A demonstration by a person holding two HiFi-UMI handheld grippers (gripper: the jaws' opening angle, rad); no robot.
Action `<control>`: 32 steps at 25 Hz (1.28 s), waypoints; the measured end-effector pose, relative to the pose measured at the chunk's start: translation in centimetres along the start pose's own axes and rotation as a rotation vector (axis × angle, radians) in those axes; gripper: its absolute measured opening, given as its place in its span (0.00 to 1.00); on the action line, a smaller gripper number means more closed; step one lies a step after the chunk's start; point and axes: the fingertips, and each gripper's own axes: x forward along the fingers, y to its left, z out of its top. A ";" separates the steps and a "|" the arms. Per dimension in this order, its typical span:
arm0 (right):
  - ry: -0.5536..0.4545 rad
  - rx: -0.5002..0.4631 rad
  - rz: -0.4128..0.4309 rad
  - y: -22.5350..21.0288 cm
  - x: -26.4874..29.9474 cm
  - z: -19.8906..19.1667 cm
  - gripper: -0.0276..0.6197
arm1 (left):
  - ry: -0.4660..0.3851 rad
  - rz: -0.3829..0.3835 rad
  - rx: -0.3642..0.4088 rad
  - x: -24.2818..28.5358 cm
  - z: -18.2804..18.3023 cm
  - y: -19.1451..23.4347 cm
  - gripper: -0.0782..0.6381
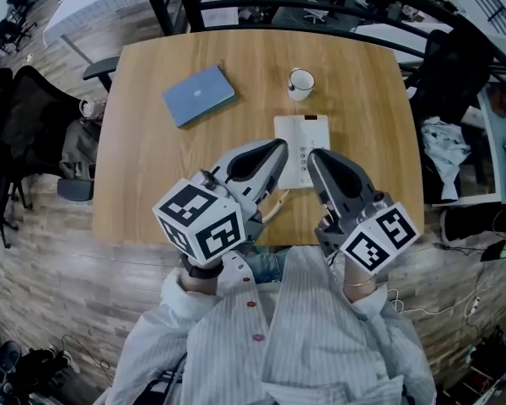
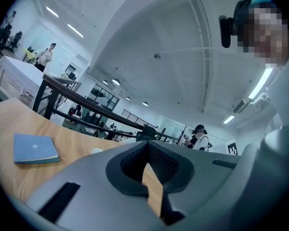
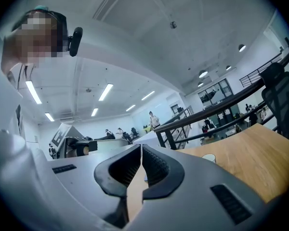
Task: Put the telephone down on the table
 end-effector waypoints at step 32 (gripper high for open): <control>0.036 0.050 0.010 -0.1 1.9 -1.9 0.09 | 0.022 0.009 -0.002 -0.7 -0.2 1.2 0.12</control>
